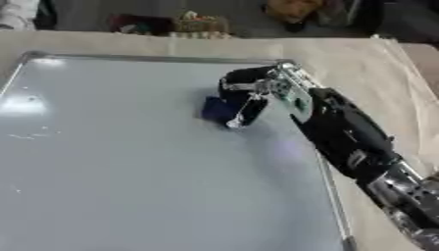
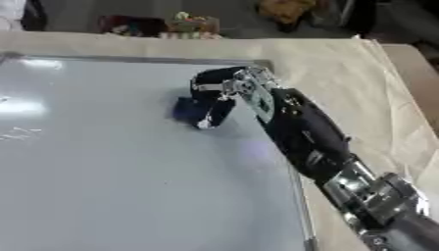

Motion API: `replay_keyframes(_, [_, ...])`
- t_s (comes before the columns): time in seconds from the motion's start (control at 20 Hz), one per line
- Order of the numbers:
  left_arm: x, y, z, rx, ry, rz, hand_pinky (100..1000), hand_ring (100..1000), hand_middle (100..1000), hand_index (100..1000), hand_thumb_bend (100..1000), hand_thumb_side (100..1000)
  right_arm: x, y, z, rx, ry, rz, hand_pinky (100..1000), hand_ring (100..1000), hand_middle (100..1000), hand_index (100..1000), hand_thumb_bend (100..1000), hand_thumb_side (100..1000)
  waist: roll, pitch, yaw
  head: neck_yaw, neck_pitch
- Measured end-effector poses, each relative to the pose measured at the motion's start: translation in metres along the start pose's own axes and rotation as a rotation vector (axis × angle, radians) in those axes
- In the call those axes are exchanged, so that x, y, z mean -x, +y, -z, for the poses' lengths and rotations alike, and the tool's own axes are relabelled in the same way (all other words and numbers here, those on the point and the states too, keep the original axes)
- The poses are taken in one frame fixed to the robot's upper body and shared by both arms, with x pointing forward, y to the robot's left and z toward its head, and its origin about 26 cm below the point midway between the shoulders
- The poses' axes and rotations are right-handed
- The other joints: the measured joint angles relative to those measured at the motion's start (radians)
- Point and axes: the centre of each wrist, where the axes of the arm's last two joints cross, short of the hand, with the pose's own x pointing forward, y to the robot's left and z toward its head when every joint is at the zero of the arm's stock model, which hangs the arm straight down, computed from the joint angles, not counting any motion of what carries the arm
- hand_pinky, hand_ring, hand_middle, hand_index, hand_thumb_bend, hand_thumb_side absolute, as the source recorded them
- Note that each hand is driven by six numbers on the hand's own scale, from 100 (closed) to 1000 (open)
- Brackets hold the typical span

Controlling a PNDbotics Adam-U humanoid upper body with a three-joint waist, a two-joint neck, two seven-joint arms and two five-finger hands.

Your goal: Wipe the whiteboard clean with a brush.

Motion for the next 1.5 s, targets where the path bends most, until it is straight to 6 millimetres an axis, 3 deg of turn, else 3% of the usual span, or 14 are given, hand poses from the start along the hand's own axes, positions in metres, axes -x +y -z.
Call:
replay_keyframes(0.8, [0.000,0.000,0.000,0.001,0.004,-0.002,343,398,458,495,100,858,-0.017,0.001,0.009,-0.010,-0.066,-0.022,220,271,100,184,100,217,-0.007,-0.007,-0.002,-0.002,0.000])
replay_keyframes(1.5, [0.000,0.000,0.000,0.003,0.006,-0.002,341,397,457,494,100,859,-0.007,-0.002,0.004,-0.025,0.019,-0.030,221,298,100,183,100,265,-0.007,-0.007,-0.002,-0.002,-0.005])
